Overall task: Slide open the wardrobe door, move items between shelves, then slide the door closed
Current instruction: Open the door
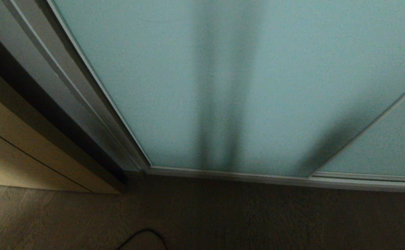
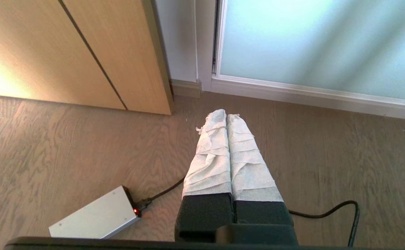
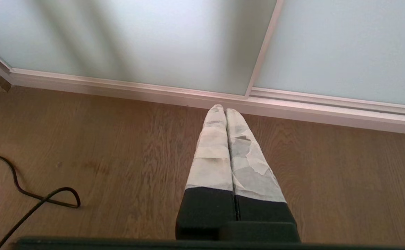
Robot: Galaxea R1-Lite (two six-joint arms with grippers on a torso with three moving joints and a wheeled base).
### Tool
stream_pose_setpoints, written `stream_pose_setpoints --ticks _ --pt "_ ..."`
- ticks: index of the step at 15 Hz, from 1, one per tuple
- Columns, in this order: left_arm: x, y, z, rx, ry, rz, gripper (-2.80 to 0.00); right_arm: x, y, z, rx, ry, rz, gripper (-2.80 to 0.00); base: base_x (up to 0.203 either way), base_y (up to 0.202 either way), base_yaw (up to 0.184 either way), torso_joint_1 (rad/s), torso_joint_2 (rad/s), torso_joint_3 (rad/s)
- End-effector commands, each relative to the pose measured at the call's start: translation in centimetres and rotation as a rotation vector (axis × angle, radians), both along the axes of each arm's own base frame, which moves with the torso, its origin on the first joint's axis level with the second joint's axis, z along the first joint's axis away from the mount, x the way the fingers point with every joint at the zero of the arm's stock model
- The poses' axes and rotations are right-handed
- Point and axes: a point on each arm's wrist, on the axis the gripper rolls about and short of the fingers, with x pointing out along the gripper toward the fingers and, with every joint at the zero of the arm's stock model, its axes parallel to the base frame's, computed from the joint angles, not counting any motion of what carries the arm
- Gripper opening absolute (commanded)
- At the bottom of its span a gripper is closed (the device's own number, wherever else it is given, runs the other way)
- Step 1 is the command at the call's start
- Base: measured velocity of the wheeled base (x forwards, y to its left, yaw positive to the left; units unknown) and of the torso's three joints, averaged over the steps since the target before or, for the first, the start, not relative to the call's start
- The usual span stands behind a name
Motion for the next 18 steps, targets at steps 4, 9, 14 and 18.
stream_pose_setpoints --ticks 4,9,14,18 --pt "-1.4 0.0 4.1 0.017 -0.139 0.005 -2.8 0.0 0.0 0.0 0.0 0.002 -0.001 -2.8 0.0 0.0 0.0 0.0 0.0 0.0" --pt "-2.1 0.0 13.8 0.018 -0.288 0.02 -2.8 0.0 0.0 0.0 0.0 0.001 0.001 -2.8 0.0 0.0 0.0 0.0 0.0 0.0" --pt "3.8 0.2 21.1 0.003 -0.485 0.079 -2.8 0.0 0.0 0.0 0.0 0.002 -0.001 -2.8 0.0 0.0 0.0 0.0 0.0 0.0" --pt "8.2 0.5 25.5 -0.017 -0.608 0.174 -2.8 0.0 0.0 0.0 0.0 0.002 0.0 -2.8 0.0 0.0 0.0 0.0 0.0 0.0"
